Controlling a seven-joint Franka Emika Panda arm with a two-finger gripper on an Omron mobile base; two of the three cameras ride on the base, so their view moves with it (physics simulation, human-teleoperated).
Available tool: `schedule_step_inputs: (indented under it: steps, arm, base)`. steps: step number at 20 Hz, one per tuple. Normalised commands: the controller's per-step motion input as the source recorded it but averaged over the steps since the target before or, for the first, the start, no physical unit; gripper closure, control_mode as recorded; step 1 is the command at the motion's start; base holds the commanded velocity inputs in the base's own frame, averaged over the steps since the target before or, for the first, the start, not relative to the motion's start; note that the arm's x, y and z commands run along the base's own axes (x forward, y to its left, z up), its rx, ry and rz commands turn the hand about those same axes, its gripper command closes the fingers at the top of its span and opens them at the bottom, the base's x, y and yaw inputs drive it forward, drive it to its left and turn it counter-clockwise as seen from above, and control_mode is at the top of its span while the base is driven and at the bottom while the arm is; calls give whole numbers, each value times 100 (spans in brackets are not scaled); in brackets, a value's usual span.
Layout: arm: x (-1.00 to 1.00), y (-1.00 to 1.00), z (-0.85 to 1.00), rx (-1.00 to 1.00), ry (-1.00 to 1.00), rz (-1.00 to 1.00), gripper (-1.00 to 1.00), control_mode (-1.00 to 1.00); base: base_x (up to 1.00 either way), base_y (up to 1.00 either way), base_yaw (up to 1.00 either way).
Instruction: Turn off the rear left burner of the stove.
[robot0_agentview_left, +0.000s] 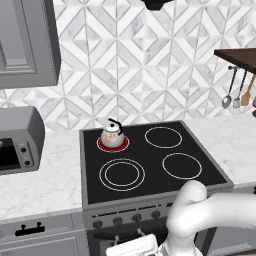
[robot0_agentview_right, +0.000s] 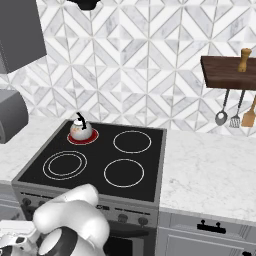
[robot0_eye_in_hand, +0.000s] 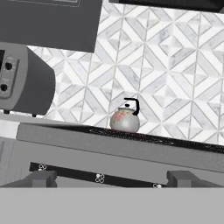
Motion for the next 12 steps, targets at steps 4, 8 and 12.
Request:
schedule_step_inputs:
  steps: [4, 8, 12]
  arm:
    - [0, -47, 0, 23, -5, 0, -100, -100]
    - [15, -18, 0, 18, 0, 0, -100, -100]
    - [30, 0, 0, 9, 0, 0, -100, -100]
  base:
    - [0, 0, 0]
    - [0, 0, 0]
    - [0, 0, 0]
